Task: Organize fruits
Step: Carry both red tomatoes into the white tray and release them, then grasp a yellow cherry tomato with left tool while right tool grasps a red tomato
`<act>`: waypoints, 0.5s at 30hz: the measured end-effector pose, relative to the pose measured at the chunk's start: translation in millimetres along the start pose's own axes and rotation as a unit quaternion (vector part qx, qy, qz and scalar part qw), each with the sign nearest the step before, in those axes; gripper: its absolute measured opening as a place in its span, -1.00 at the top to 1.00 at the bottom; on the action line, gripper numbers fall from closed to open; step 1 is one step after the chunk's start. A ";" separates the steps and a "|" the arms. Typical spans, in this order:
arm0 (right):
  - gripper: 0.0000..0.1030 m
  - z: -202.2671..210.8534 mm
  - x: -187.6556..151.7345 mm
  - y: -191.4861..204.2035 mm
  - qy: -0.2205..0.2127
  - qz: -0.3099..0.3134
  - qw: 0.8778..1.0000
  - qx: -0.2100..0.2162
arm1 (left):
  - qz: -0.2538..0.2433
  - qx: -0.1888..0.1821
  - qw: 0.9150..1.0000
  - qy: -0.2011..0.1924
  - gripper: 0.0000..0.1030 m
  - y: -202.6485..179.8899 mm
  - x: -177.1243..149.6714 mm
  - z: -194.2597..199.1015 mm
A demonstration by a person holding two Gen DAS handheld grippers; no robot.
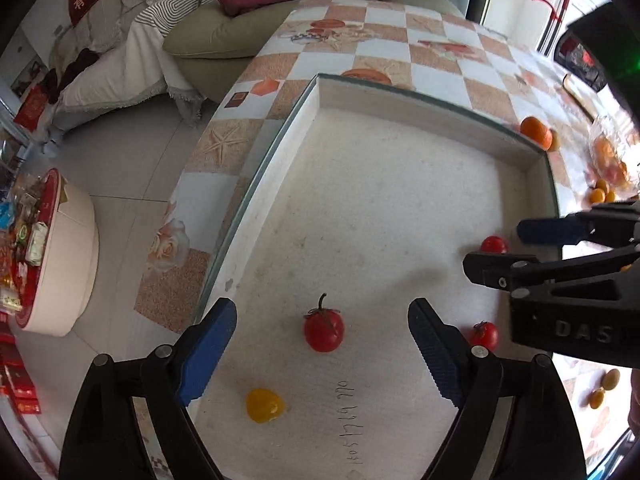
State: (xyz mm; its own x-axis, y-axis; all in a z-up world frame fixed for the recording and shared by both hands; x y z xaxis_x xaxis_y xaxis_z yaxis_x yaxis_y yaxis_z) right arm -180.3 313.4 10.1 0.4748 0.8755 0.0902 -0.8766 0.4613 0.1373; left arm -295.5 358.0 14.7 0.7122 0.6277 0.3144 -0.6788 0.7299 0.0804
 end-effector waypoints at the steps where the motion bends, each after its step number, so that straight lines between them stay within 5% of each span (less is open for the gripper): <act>1: -0.34 0.6 0.4 0.0 -0.001 -0.001 1.000 0.003 | 0.001 0.001 1.000 0.001 -0.71 0.3 0.0 0.5; 4: -0.67 2.8 2.4 2.2 -0.003 -0.003 1.000 0.016 | 0.008 0.001 1.000 0.001 -0.71 2.0 -0.5 2.8; 15: -0.67 37.6 -16.9 -7.3 -0.036 -0.010 0.999 0.010 | -0.006 0.002 1.000 -0.008 -0.71 -10.8 -9.0 23.7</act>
Point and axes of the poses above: each gripper's, at about its wrist camera, not at the fingertips, and z roughly against the way its jaws point, y to its left, x to its top, the point moved 2 cm from there along -z, roughly the way its jaws point
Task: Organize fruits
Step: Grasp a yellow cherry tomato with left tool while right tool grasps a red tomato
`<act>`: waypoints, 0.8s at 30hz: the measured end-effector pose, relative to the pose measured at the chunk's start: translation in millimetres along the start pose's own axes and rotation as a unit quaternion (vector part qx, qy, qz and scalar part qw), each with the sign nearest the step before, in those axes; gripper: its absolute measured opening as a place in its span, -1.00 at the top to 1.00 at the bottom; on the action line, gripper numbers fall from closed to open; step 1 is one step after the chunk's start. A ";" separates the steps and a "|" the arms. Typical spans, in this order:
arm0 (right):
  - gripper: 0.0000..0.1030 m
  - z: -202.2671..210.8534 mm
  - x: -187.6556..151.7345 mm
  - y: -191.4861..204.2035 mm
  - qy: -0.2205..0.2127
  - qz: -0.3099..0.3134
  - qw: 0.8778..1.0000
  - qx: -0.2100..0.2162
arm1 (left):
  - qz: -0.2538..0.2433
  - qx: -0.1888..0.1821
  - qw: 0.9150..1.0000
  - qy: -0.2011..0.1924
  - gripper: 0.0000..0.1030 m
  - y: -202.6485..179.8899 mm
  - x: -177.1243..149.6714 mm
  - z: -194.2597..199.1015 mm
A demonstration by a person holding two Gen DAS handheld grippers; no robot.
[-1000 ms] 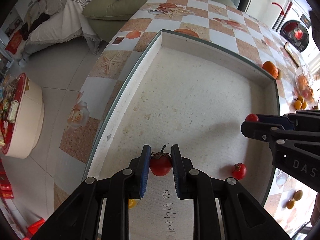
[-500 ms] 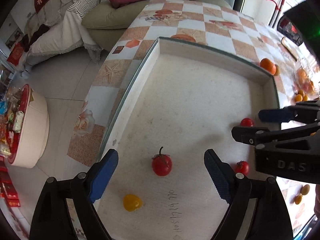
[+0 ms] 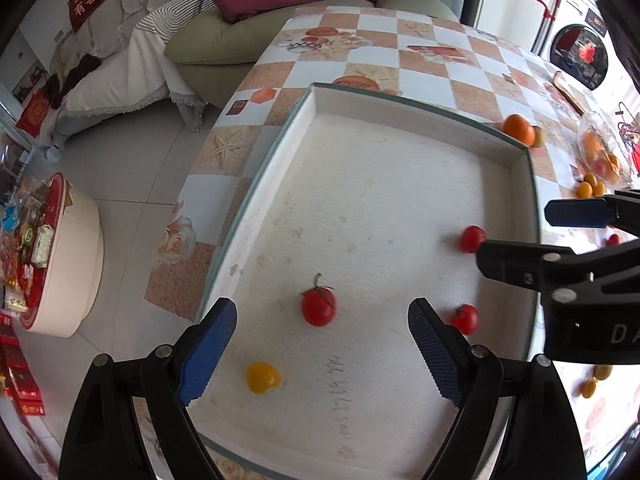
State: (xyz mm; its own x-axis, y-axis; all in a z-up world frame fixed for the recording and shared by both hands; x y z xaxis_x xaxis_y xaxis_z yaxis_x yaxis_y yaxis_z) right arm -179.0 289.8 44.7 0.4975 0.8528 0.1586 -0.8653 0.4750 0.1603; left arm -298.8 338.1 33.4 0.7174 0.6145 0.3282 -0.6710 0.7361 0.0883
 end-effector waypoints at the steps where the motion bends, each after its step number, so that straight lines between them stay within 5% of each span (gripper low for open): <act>1: -0.67 3.3 -4.1 -2.6 0.000 -0.002 1.000 -0.002 | -0.002 -0.001 1.000 0.000 -0.71 -3.3 -1.7 2.9; 14: -0.67 45.7 -97.6 -91.9 0.014 -0.072 0.997 -0.034 | -0.048 -0.018 0.998 -0.030 -0.71 -78.0 -23.3 49.3; 24: -0.67 62.4 -171.8 -185.8 0.017 -0.121 0.992 -0.040 | -0.046 -0.027 0.999 0.004 -0.71 -173.5 -57.4 61.6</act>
Point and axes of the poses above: each gripper's, at about its wrist camera, not at the fingertips, and z roughly against the way its jaws point, y to its left, x to its top, the point moved 2 cm from there along -z, roughly the way its jaws point
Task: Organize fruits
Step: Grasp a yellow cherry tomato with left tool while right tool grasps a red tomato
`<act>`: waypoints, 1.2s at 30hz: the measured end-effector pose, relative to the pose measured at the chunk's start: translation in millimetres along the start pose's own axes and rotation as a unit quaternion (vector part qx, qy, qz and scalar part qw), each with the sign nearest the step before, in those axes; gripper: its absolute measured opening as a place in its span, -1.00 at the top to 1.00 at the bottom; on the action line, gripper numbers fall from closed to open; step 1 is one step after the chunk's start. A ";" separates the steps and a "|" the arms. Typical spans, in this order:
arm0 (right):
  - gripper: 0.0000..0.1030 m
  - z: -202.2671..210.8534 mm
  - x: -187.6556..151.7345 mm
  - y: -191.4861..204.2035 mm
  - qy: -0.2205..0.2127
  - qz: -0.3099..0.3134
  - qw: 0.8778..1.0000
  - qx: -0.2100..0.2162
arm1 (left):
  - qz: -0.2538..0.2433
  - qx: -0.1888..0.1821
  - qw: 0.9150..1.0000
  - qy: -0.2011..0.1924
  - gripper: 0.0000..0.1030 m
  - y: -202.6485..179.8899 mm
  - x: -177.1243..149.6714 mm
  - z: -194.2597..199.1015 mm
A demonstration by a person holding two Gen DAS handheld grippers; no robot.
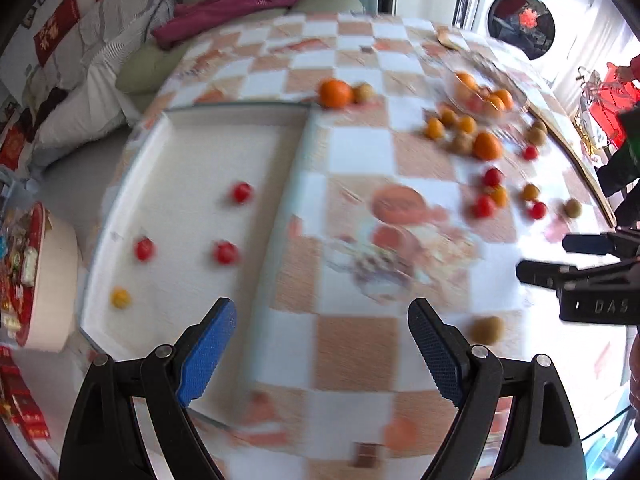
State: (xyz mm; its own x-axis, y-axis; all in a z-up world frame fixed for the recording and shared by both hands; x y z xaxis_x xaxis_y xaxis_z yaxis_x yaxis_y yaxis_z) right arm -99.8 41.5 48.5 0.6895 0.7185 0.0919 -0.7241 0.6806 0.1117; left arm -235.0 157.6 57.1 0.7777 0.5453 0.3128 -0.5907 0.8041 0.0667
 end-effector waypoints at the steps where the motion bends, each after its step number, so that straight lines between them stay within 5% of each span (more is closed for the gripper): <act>1: -0.67 0.9 -1.9 -9.1 -0.002 -0.001 1.000 0.005 | 0.006 -0.001 1.000 0.002 -0.71 -9.2 -2.6 0.2; 10: -0.67 -0.8 -3.7 -60.7 0.000 0.036 0.999 0.028 | 0.054 0.020 0.998 0.014 -0.71 -68.8 -30.2 -10.2; 20: -0.67 -10.6 -3.1 -66.4 0.001 0.068 0.997 0.026 | 0.082 0.028 0.996 0.012 -0.71 -69.4 -55.7 -18.8; 29: -0.65 -19.6 7.5 -60.4 -0.014 0.075 0.997 0.009 | 0.065 0.020 0.998 0.004 -0.70 -76.1 -46.0 -36.0; 33: -0.36 -24.7 11.5 -57.6 -0.014 0.073 0.997 0.009 | 0.062 0.019 0.998 0.007 -0.66 -79.9 -41.6 -44.7; 34: -0.33 -25.4 14.2 -54.0 -0.019 0.074 0.997 0.005 | 0.061 0.017 0.998 0.009 -0.41 -81.0 -41.0 -47.0; 36: -0.22 -26.7 18.7 -49.7 -0.025 0.077 0.997 0.003 | 0.062 0.012 0.998 0.007 -0.37 -82.5 -39.7 -48.2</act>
Point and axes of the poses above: each gripper's, at about its wrist camera, not at the fingertips, and z roughly against the way its jaws point, y to its left, x to its top, the point moved 2 cm from there along -z, roughly the way its jaws point
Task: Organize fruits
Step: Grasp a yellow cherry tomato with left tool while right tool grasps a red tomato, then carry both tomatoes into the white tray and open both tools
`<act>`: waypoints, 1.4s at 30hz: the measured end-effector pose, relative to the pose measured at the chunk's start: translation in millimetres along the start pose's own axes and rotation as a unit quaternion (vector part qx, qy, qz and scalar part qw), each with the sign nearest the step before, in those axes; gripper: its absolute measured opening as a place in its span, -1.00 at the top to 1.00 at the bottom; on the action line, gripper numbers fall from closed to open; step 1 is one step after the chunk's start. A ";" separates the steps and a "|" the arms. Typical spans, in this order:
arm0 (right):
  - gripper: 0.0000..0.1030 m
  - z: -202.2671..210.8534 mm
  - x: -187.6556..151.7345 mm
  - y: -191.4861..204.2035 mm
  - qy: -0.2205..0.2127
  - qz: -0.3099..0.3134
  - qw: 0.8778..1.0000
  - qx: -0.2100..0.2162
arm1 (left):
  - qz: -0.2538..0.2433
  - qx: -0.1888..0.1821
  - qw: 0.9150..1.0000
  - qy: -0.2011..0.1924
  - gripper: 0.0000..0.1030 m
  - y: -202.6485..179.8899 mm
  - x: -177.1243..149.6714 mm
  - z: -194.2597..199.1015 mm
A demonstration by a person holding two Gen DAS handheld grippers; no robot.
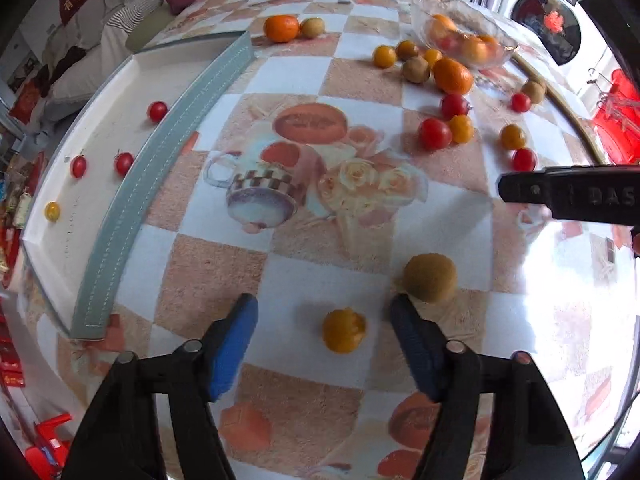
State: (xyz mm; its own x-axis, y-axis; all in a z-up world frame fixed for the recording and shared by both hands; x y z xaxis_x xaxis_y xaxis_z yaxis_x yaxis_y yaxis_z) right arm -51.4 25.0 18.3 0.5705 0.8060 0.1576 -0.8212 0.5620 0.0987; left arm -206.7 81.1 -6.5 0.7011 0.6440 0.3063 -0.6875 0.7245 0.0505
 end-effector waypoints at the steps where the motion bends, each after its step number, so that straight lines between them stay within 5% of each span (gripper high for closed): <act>1: -0.15 -0.1 1.9 1.5 -0.003 0.001 1.000 -0.002 | -0.001 0.002 1.000 0.002 -0.36 -1.5 0.6 -0.9; 5: -0.01 -1.9 10.2 7.3 -0.006 0.003 1.000 -0.010 | -0.006 -0.016 1.000 0.004 -0.03 -6.9 1.8 0.3; 7: 0.32 -2.5 13.4 9.3 -0.007 0.007 1.000 -0.018 | -0.017 -0.029 0.999 0.004 0.36 -12.1 2.4 1.4; 9: 0.59 -2.6 15.2 10.4 -0.009 0.008 1.000 -0.020 | -0.028 -0.025 0.999 0.005 0.45 -16.1 3.8 2.5; 11: 0.59 -3.1 18.2 9.4 -0.008 0.002 1.000 -0.012 | -0.023 -0.032 0.999 0.007 0.61 -12.7 6.3 3.7; 20: 0.59 11.5 5.8 4.0 -0.003 -0.016 0.999 0.029 | 0.055 -0.087 0.994 0.026 0.61 21.4 4.7 4.1; 42: 0.59 31.1 2.6 57.3 -0.004 0.024 0.997 0.072 | 0.099 -0.075 0.992 -0.018 0.61 66.8 12.3 43.0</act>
State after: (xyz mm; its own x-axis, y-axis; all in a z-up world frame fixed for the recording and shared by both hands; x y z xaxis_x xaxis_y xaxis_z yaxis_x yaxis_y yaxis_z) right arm -97.3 53.5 54.9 0.5316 0.8290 0.1738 -0.8403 0.4906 0.2306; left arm -252.2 126.8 41.6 0.5466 0.7701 0.3290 -0.7731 0.6150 -0.1551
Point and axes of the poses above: each gripper's, at about its wrist camera, not at the fingertips, and z roughly against the way its jaws point, y to its left, x to its top, the point moved 2 cm from there along -z, roughly the way its jaws point
